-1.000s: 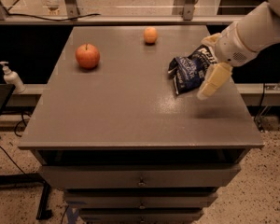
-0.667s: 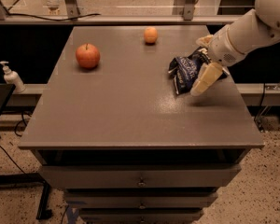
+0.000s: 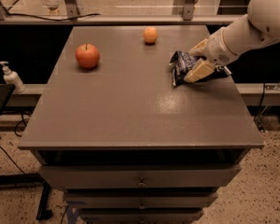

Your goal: Pick blue chip bag

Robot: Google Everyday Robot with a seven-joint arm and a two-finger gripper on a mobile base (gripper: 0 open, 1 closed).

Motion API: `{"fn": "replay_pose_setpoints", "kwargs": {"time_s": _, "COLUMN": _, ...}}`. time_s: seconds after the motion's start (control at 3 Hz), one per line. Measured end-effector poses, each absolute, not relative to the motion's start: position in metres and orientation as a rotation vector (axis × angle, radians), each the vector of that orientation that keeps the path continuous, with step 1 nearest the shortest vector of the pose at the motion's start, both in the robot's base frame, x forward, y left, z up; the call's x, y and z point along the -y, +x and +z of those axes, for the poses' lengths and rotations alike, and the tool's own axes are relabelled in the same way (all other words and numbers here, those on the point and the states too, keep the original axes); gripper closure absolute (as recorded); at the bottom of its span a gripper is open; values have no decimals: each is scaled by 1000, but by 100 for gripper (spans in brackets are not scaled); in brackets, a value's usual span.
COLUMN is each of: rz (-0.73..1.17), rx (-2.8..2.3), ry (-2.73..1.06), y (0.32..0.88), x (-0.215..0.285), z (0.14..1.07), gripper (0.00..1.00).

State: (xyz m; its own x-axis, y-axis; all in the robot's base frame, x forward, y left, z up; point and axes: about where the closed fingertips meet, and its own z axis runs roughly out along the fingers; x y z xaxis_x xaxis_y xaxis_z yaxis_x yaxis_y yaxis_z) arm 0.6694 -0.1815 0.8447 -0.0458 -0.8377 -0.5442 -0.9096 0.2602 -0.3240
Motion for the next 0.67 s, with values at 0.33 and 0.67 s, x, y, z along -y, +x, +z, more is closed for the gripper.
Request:
{"fn": "replay_pose_setpoints", "kwargs": {"time_s": 0.33, "rz": 124, "rx": -1866, "ry": -1569, "y": 674, "x": 187, "z": 859, "gripper": 64}}
{"fn": "replay_pose_setpoints", "kwargs": {"time_s": 0.67, "rz": 113, "rx": -1834, "ry": -1544, "y": 674, "x": 189, "z": 886, "gripper": 88}}
